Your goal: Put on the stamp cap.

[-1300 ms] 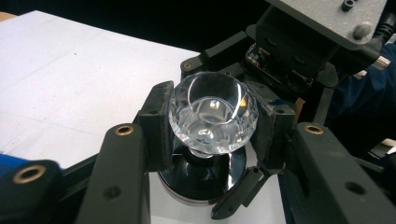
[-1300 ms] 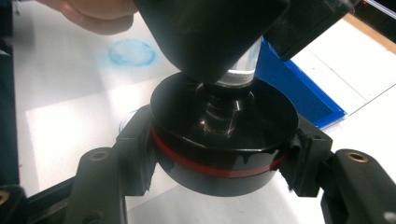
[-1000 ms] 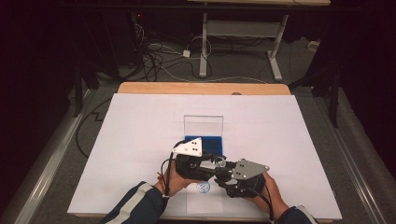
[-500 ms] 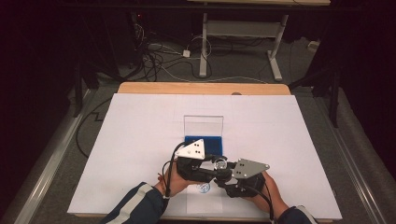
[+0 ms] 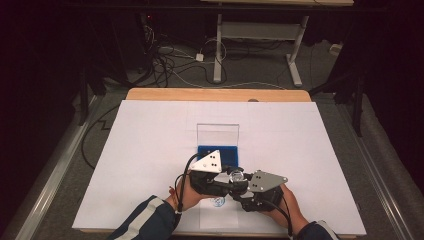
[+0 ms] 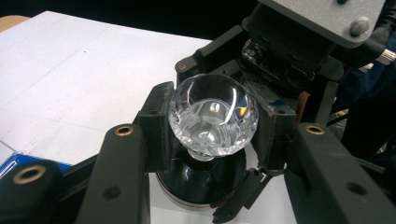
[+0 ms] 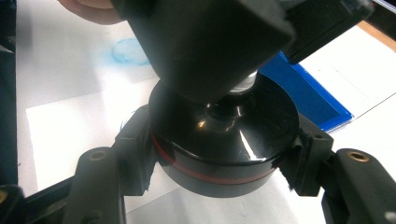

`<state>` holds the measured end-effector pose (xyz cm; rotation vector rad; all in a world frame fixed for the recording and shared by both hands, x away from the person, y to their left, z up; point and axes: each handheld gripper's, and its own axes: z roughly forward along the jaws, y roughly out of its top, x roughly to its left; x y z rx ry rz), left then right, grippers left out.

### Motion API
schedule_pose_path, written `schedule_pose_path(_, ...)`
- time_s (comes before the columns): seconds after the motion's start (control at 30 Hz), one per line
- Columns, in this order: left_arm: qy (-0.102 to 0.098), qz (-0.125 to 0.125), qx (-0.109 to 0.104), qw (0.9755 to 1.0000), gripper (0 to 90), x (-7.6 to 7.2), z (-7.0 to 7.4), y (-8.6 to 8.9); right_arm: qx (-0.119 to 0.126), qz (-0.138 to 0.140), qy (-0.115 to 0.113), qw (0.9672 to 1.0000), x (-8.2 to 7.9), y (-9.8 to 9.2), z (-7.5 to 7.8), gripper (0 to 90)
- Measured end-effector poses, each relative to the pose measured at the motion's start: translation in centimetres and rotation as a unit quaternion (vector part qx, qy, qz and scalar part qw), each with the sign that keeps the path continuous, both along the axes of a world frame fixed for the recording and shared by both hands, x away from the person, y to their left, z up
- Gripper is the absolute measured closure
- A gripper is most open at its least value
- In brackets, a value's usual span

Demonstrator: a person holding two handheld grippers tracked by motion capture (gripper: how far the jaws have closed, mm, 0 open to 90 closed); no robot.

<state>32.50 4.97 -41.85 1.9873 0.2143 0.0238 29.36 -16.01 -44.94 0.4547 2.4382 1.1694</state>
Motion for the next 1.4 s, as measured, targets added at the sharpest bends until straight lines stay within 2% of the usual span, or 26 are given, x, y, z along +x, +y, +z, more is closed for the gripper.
schedule_pose_path(0.3,0.002,0.000,-0.001,1.0000,53.8,0.0,0.0,0.0,0.000,0.002,-0.001,1.0000,0.0,0.1,-0.1,36.3)
schedule_pose_path(0.43,0.001,0.005,-0.003,1.0000,53.8,0.1,0.2,0.1,0.003,-0.002,-0.004,1.0000,0.0,0.2,-0.2,32.3)
schedule_pose_path(0.5,0.006,0.005,-0.009,0.9999,53.8,0.1,0.2,0.2,0.005,-0.005,-0.008,0.9999,0.0,0.2,-0.1,30.8)
schedule_pose_path(0.7,0.003,0.006,-0.006,1.0000,53.8,0.1,0.3,0.3,0.009,-0.010,-0.017,0.9998,0.0,0.1,0.0,27.5)
schedule_pose_path(1.13,-0.002,-0.003,-0.003,1.0000,53.8,-0.2,0.5,0.8,0.010,0.003,-0.025,0.9996,-0.3,0.1,0.1,23.9)
schedule_pose_path(1.2,0.004,-0.003,-0.005,1.0000,53.9,-0.1,0.5,1.0,0.012,0.004,-0.026,0.9996,-0.4,0.0,0.1,23.9)
schedule_pose_path(1.4,0.004,-0.003,-0.013,0.9999,53.8,0.1,0.4,1.4,0.014,0.005,-0.031,0.9994,-0.6,-0.1,0.2,24.3)
